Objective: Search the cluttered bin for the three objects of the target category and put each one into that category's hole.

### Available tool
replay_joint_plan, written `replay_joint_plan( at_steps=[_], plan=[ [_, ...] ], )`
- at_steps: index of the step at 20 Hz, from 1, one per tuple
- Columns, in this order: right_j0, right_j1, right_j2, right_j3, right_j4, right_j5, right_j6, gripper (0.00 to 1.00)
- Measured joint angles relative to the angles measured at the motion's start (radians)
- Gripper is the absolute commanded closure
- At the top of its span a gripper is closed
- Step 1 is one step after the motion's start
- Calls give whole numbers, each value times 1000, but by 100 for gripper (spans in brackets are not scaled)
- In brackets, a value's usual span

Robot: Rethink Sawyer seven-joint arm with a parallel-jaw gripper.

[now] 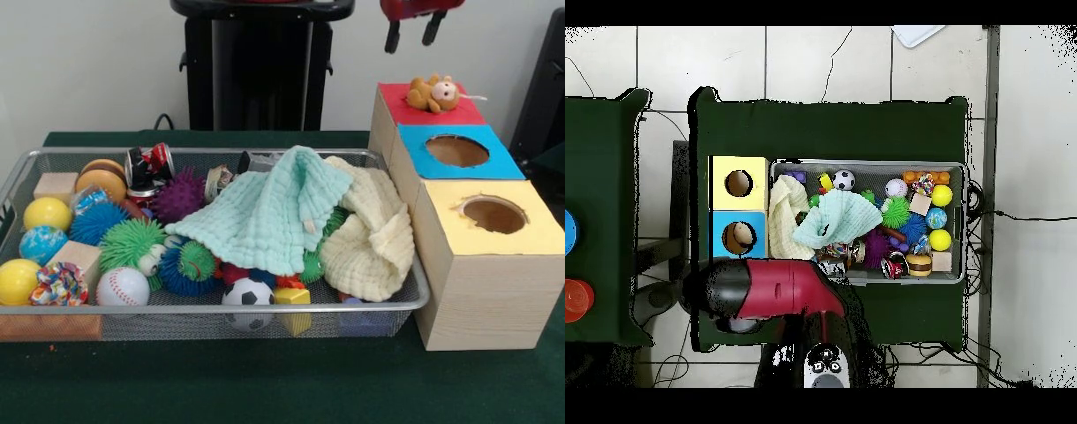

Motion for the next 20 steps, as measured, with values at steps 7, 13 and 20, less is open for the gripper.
replay_joint_plan(
  at_steps=[7, 13, 20],
  plan=[
    [-3, -23, 13, 8, 11, 72, 0, 0],
    [-3, -20, 20, 2, 10, 72, 0, 0],
    [-3, 7, 20, -20, 10, -40, 0, 100]
  ],
)
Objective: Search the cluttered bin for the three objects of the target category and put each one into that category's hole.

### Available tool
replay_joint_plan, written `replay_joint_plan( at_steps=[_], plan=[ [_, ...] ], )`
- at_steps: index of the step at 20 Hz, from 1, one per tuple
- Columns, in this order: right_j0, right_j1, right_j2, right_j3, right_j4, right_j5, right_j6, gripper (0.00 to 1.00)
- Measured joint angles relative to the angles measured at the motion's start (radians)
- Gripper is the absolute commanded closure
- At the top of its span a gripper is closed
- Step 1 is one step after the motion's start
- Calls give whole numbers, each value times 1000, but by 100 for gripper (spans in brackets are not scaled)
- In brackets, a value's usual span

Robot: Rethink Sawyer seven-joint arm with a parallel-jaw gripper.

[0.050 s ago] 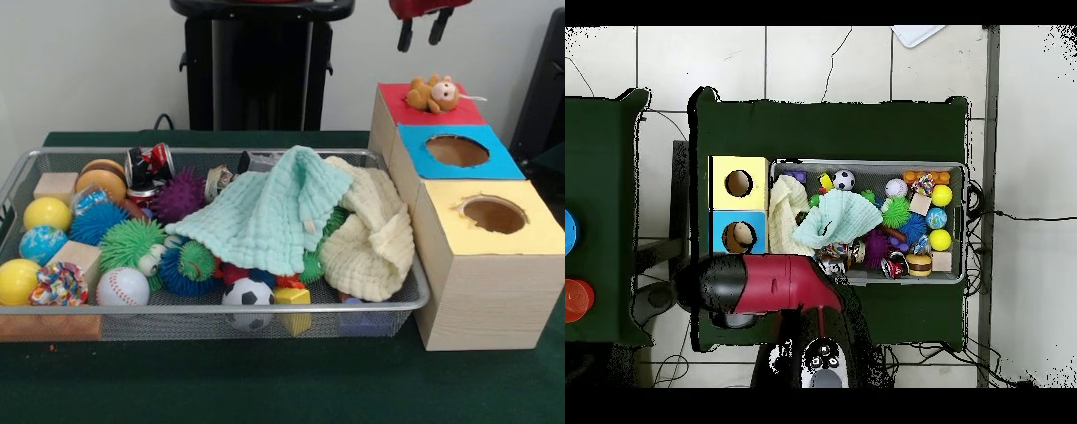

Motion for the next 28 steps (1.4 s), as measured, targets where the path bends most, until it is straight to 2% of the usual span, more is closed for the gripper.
replay_joint_plan(
  at_steps=[5, 16, 17, 21, 28],
  plan=[
    [0, 10, 0, -8, 0, -45, 0, 100],
    [0, 25, 0, -11, 1, -67, 0, 100],
    [0, 34, 0, -11, 1, -87, 0, 100],
    [-1, 153, 2, -14, 2, -345, 0, 100],
    [-5, 153, 2, -13, 12, -361, 0, 100]
  ],
)
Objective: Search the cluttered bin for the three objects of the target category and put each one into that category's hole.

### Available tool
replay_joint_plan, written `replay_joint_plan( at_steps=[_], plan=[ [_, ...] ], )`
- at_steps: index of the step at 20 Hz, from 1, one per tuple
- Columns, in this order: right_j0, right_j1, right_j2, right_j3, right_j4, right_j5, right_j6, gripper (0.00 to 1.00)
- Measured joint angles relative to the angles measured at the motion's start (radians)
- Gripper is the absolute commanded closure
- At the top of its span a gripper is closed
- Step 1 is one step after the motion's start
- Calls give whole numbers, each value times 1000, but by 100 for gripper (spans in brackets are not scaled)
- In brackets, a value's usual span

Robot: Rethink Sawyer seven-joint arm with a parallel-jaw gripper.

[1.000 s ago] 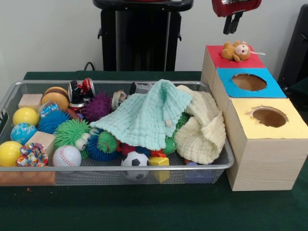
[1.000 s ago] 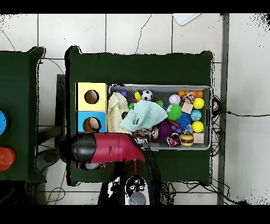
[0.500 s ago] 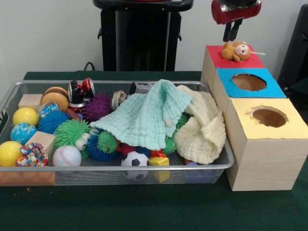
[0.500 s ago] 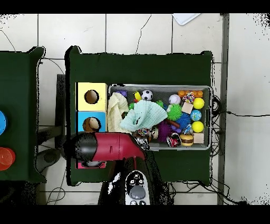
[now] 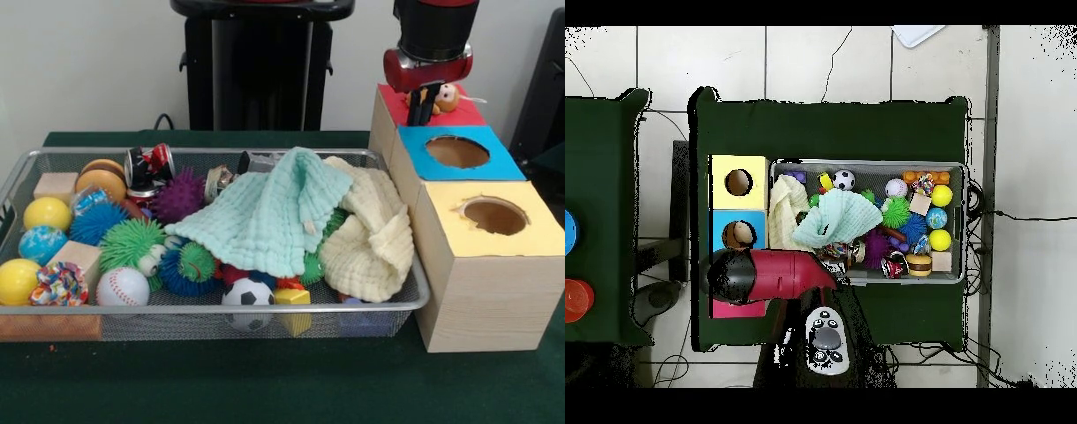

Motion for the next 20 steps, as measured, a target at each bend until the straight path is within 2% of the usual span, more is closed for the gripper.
replay_joint_plan(
  at_steps=[12, 20],
  plan=[
    [6, -6, 1, 0, 2, 29, 0, 100],
    [74, -94, 0, 34, 32, 185, 0, 100]
  ],
)
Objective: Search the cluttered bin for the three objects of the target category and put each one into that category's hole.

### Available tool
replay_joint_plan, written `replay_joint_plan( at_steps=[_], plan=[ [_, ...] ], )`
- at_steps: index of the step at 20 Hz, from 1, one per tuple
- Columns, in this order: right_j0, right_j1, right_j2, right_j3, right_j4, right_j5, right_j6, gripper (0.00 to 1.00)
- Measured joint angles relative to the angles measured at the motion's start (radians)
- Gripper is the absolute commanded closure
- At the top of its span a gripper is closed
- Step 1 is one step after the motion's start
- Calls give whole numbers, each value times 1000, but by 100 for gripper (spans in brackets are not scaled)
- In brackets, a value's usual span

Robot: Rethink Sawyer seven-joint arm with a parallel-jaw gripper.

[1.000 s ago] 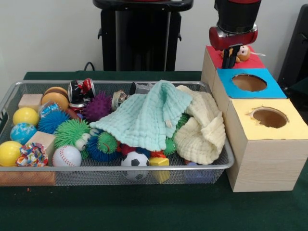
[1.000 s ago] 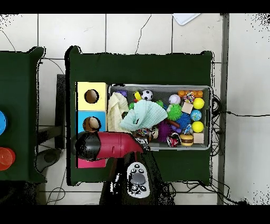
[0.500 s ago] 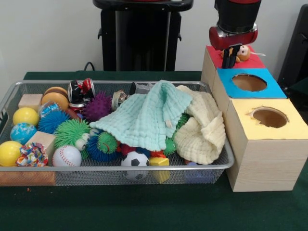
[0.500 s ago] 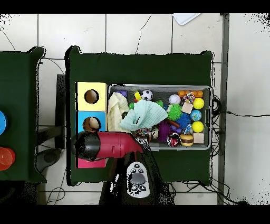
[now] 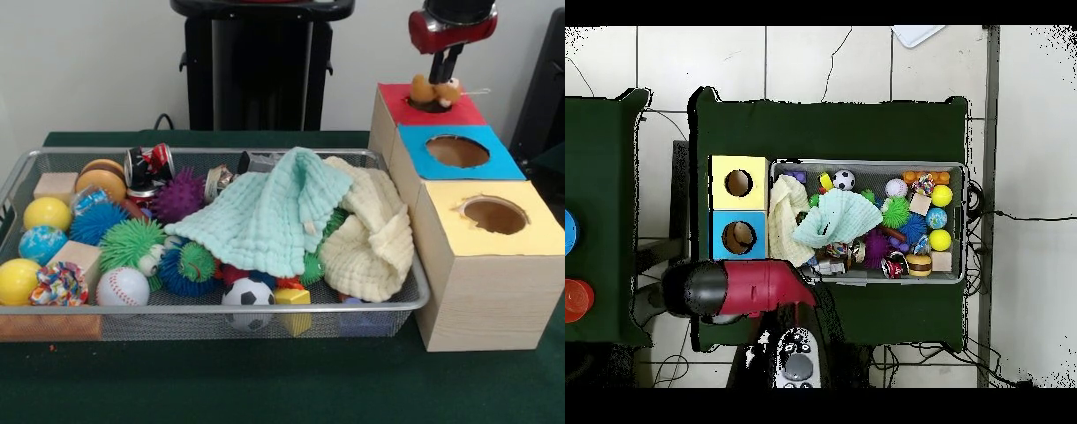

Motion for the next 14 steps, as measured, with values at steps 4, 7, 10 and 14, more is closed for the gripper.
replay_joint_plan(
  at_steps=[4, 7, 10, 14],
  plan=[
    [38, -32, 0, 26, 20, -6, 0, 100],
    [58, -41, 0, 49, 29, -29, 0, 100],
    [72, -44, 0, 88, 31, -79, 0, 100],
    [75, -45, 0, 129, 30, -111, 0, 100]
  ],
)
